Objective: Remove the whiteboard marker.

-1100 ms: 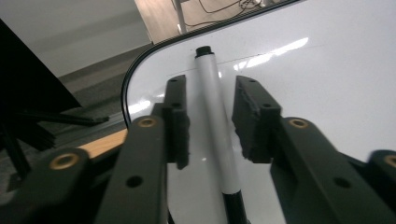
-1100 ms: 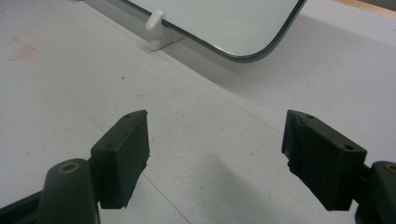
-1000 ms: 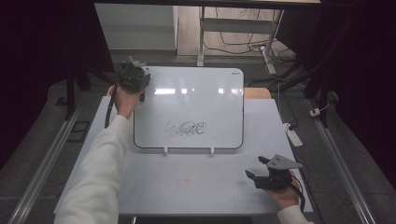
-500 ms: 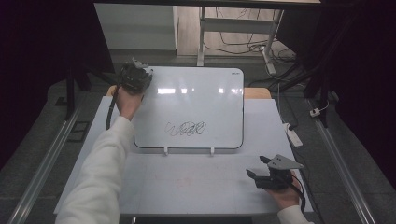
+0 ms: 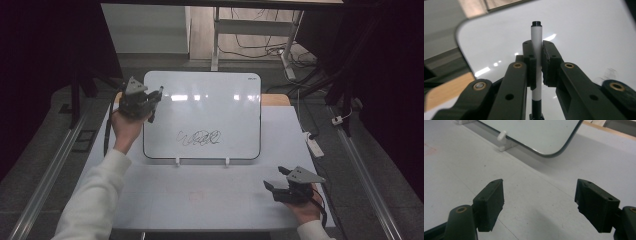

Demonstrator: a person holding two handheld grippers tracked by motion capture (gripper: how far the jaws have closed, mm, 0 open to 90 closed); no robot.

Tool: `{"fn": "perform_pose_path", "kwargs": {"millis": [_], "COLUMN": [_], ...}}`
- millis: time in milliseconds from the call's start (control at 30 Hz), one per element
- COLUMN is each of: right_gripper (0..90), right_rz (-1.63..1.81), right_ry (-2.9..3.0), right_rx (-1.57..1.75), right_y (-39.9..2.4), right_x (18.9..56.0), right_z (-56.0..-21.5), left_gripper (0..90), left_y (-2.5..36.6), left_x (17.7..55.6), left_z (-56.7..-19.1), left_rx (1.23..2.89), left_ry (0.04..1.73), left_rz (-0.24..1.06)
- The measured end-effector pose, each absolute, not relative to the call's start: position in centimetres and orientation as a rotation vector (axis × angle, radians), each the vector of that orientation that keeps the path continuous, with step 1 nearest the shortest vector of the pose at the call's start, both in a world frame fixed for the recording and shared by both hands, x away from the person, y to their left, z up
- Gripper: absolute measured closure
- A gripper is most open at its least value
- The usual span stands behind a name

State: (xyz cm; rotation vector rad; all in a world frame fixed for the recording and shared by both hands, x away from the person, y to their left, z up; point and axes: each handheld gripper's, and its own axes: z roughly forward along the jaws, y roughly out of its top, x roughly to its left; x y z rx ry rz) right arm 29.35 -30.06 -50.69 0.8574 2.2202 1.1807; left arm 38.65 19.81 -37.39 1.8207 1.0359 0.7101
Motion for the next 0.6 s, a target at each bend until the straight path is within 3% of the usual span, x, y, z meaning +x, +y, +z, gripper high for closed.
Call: {"fn": "perform_pose_path", "kwargs": {"millis": [300,600], "right_gripper": [24.8,25.5], "right_rz": [1.221,1.242], "right_ry": [2.229,2.254], "right_rx": [0.855,0.871], "right_y": [-29.6,-28.7], "right_x": [28.8,28.6], "right_z": [-50.4,-50.2], "left_gripper": [81.7,81.6], "left_y": [18.4,15.6], "left_x": [31.5,29.3], "left_z": [-40.8,-43.3], "left_rx": [1.806,1.858], "left_ry": [0.903,0.81], "left_rz": [0.555,0.477]}}
